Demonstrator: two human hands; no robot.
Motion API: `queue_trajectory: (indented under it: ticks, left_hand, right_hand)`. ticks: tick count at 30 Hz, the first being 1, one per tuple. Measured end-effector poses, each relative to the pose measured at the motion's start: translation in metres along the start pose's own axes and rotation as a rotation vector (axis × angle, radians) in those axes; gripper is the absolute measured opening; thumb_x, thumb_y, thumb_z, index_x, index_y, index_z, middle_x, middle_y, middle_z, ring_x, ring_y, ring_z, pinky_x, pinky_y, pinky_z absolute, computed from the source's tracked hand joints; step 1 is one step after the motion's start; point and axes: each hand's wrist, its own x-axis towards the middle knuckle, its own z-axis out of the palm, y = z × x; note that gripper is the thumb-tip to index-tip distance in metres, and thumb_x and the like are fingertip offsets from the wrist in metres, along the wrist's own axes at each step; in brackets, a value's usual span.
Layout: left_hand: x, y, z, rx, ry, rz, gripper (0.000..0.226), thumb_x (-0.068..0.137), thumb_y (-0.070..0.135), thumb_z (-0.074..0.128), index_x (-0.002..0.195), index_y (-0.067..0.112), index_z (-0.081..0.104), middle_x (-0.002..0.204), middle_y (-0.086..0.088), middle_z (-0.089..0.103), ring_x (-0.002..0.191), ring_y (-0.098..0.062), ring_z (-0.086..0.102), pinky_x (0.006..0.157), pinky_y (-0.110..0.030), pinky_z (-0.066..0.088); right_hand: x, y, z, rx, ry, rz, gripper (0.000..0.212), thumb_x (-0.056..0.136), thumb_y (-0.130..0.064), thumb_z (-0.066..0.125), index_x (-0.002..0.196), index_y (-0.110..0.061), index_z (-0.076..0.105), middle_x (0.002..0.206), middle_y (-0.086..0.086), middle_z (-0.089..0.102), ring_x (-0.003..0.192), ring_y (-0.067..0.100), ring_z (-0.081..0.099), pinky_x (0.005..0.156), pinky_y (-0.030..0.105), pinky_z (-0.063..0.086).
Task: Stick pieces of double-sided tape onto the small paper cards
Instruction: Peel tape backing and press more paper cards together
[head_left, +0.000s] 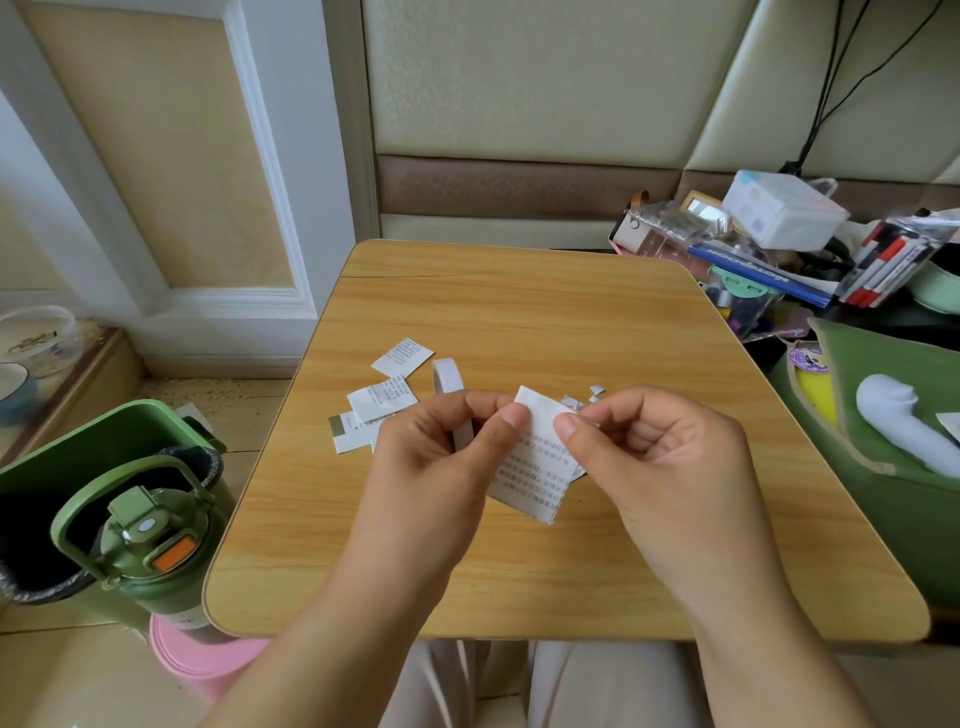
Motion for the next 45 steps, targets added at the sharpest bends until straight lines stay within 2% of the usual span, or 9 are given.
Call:
queue_trajectory:
  ticks: [7,10,14,20,23,26,33,40,45]
  left_hand:
    - [0.001,-0.005,0.001,-0.154,-0.004,-0.023,0.007,0.075,0.024,0.07,0.07,0.02,0.073,0.072,-0.003,0.067,0.074,-0.015,0.059,0.071,-0.024,0.046]
    - [0.001,-0.005,-0.001,-0.134,-0.009,-0.053,0.014,0.063,0.034,0.072,0.064,0.021,0.068,0.07,-0.011,0.048,0.072,-0.025,0.041,0.068,-0.036,0.032]
    - [0.004,-0.001,-0.002,-0.016,-0.082,-0.036,0.017,0.064,0.037,0.073,0.062,0.021,0.068,0.062,-0.006,0.045,0.065,-0.016,0.04,0.061,-0.022,0.034]
    - [0.007,-0.004,0.0,-0.042,-0.083,-0.015,0.012,0.076,0.024,0.072,0.068,0.016,0.072,0.064,-0.006,0.058,0.062,-0.01,0.051,0.062,-0.016,0.042]
    - [0.005,-0.006,-0.001,-0.065,-0.083,-0.018,0.011,0.071,0.026,0.075,0.065,0.018,0.07,0.063,-0.005,0.053,0.061,-0.011,0.045,0.06,-0.02,0.037]
    - [0.006,-0.004,-0.003,-0.054,-0.098,-0.016,0.01,0.064,0.029,0.071,0.064,0.02,0.069,0.06,0.002,0.053,0.063,-0.011,0.044,0.059,-0.019,0.036]
    - [0.009,0.0,-0.001,-0.096,-0.085,-0.019,0.009,0.074,0.023,0.067,0.066,0.02,0.071,0.063,0.003,0.061,0.061,-0.007,0.052,0.058,-0.015,0.041]
    - [0.007,-0.004,-0.004,-0.202,0.004,-0.104,0.012,0.068,0.031,0.073,0.071,0.021,0.068,0.079,-0.008,0.057,0.08,-0.026,0.043,0.074,-0.037,0.031]
    - [0.007,0.0,-0.005,-0.134,-0.001,-0.08,0.01,0.061,0.033,0.072,0.062,0.024,0.067,0.067,0.002,0.053,0.065,-0.014,0.04,0.059,-0.029,0.028]
  right_hand:
    - [-0.003,0.002,0.008,0.217,0.042,0.069,0.012,0.063,-0.026,0.073,0.064,-0.017,0.065,0.062,-0.002,0.067,0.059,0.007,0.06,0.058,0.015,0.047]
    - [-0.004,0.003,0.007,0.204,0.058,0.055,0.01,0.069,-0.02,0.074,0.062,-0.019,0.067,0.059,-0.005,0.066,0.058,0.004,0.058,0.058,0.014,0.046]
    - [0.001,0.001,0.0,0.106,-0.013,0.025,0.017,0.075,-0.007,0.075,0.064,-0.014,0.065,0.056,-0.007,0.063,0.054,0.002,0.055,0.055,0.013,0.044]
    - [0.001,0.001,0.001,0.127,-0.016,0.039,0.009,0.07,-0.026,0.078,0.07,-0.026,0.07,0.064,-0.003,0.069,0.062,0.005,0.061,0.059,0.016,0.047]
    - [-0.001,0.002,0.004,0.143,-0.004,0.051,0.003,0.07,-0.024,0.072,0.069,-0.024,0.069,0.062,-0.002,0.068,0.06,0.005,0.06,0.058,0.016,0.046]
    - [-0.002,0.002,0.003,0.094,-0.033,0.032,0.015,0.076,-0.013,0.078,0.066,-0.017,0.067,0.06,-0.003,0.067,0.056,0.004,0.058,0.055,0.014,0.044]
    - [-0.004,0.0,0.001,0.069,-0.087,0.033,0.011,0.074,-0.014,0.078,0.069,-0.017,0.068,0.066,-0.005,0.069,0.062,0.004,0.063,0.06,0.014,0.047]
    - [-0.012,0.01,0.0,0.146,0.024,0.105,0.005,0.07,-0.023,0.07,0.069,-0.018,0.069,0.065,0.002,0.069,0.062,0.008,0.061,0.061,0.017,0.048]
    - [-0.006,0.005,-0.004,0.138,0.055,0.05,0.021,0.078,-0.003,0.072,0.061,-0.013,0.066,0.06,-0.002,0.068,0.057,0.004,0.06,0.059,0.012,0.046]
